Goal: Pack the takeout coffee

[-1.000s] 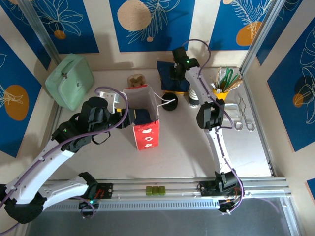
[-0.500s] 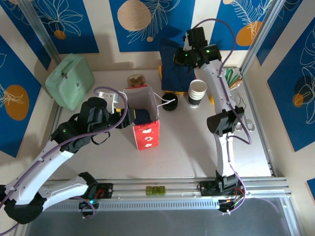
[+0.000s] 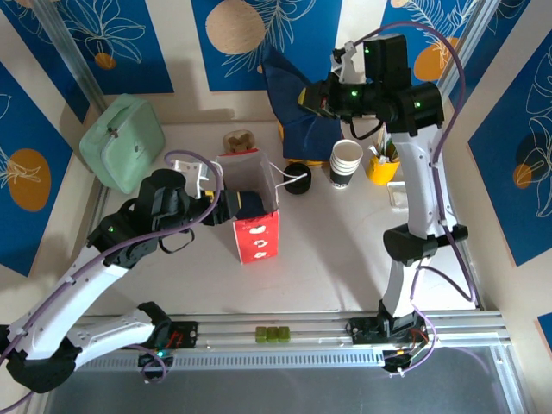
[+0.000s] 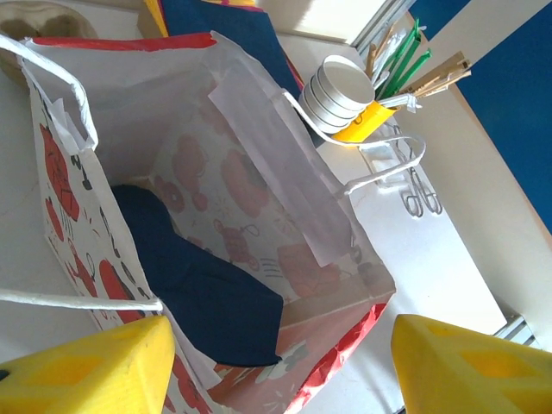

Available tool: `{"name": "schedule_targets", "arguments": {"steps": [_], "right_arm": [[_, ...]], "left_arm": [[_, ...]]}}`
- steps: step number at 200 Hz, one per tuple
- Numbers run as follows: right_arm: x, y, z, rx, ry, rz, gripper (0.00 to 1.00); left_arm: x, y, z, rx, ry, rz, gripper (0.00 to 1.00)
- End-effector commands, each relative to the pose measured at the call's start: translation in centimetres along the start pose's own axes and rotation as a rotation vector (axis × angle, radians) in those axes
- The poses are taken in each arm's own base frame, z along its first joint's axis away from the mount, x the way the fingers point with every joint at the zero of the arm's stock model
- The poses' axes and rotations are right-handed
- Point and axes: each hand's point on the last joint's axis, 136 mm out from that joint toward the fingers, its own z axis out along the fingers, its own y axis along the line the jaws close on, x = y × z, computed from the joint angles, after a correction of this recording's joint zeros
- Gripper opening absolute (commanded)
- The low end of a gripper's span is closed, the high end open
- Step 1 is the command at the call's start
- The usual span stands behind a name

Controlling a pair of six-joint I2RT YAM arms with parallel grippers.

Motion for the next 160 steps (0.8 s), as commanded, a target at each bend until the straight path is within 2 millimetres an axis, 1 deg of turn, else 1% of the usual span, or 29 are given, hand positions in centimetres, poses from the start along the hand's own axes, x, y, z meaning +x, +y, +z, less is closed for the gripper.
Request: {"name": "schedule_targets", "arguments": {"steps": [1,31,53,83,103,121,160], "right_arm": [[3.1,3.0,-1.1,-0.099,0.103,0.045,0.00],[5.4,5.9,-1.9,-0.166,0.144,0.025,0.00],[7.4,7.3,-1.5,-0.194,0.188,0.017,0.00],[9.7,8.3,-0.3,-0.192,0.233,0.001,0.00],[11.0,8.4,1.0,-0.177,0.263,-0.005,0.00],[12.1,7.8,2.6,-0.146,0.290,-0.001,0.00],[14.3,5.2,5.9,-0.022,0.336,0.008,0.00]], "left_arm": [[-0.6,-0.6,-1.0,0.019,-0.002,-0.001,0.68],[-0.2,-0.3,-1.3,0.012,0.009,-0.003,0.68],[0.0,-0.1,-1.6,0.005,0.005,-0.008,0.68],[0.0,0.3,-2.1,-0.007,-0.008,-0.010,0.67],[-0.1,0.4,-2.5,-0.014,-0.021,-0.009,0.68],[-0.1,0.7,-2.8,-0.022,-0.027,-0.006,0.68],[0.0,0.9,-3.1,-0.027,-0.032,-0.006,0.68]]}}
